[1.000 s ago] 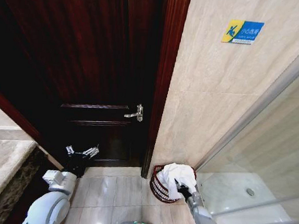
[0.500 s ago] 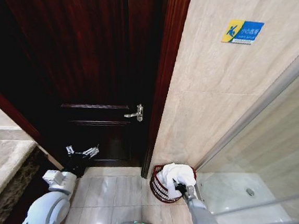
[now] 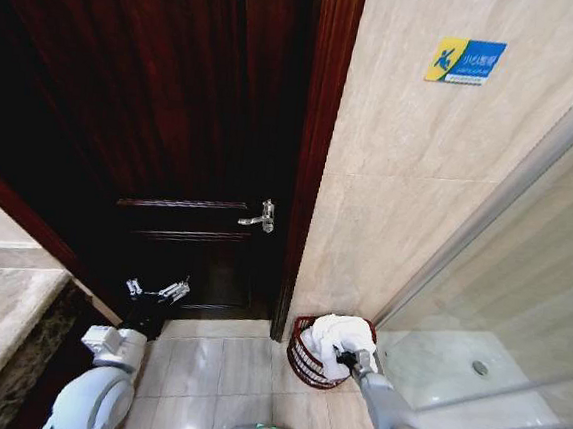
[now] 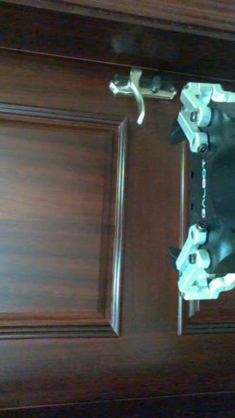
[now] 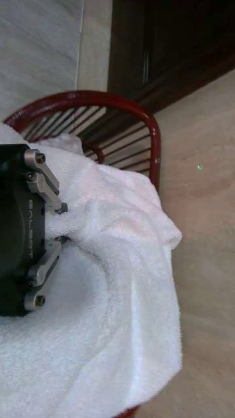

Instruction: Discard the used towel into the hamper.

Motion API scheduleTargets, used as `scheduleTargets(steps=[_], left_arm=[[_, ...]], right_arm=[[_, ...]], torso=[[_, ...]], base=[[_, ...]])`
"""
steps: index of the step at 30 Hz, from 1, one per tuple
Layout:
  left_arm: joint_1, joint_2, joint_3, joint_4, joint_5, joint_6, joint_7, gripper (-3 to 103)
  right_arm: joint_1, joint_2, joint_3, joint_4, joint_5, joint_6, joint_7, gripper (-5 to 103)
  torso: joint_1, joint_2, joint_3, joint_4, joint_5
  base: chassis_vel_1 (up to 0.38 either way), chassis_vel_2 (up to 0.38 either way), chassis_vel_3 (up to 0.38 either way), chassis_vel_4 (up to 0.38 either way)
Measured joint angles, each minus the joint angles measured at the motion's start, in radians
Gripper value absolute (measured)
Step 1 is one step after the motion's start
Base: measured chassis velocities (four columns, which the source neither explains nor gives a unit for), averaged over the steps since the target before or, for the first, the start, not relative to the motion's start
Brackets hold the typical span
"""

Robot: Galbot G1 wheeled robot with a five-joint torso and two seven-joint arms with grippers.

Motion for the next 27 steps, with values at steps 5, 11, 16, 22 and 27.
scheduleTargets(steps=[5, 11, 16, 22, 27], left_arm=[[0.0, 0.0, 0.0, 0.0, 0.0, 0.0, 0.0, 100], [0.0, 0.0, 0.0, 0.0, 0.0, 0.0, 0.0, 100], [0.0, 0.0, 0.0, 0.0, 0.0, 0.0, 0.0, 100], [0.0, 0.0, 0.0, 0.0, 0.0, 0.0, 0.0, 100], [0.0, 0.0, 0.0, 0.0, 0.0, 0.0, 0.0, 100]], right_arm=[[-0.011, 0.02, -0.01, 0.033, 0.0, 0.017, 0.0, 8], [-0.019, 0.017, -0.023, 0.051, 0.006, 0.015, 0.002, 8], [-0.033, 0.008, -0.022, 0.062, 0.011, 0.015, 0.001, 8], [-0.046, 0.004, -0.021, 0.079, 0.021, 0.023, 0.0, 8], [-0.106, -0.015, -0.064, 0.192, 0.053, 0.024, -0.005, 14]], torso=[[-0.001, -0.002, -0.001, 0.0, 0.0], [-0.017, -0.036, -0.019, 0.0, 0.0], [-0.033, -0.071, -0.038, 0.0, 0.0001], [-0.048, -0.104, -0.056, 0.0001, 0.0001], [-0.053, -0.116, -0.063, -0.0001, 0.0002]], base=[[0.0, 0.0, 0.0, 0.0], [0.0, 0.0, 0.0, 0.0], [0.0, 0.0, 0.0, 0.0], [0.0, 0.0, 0.0, 0.0], [0.0, 0.0, 0.0, 0.0]])
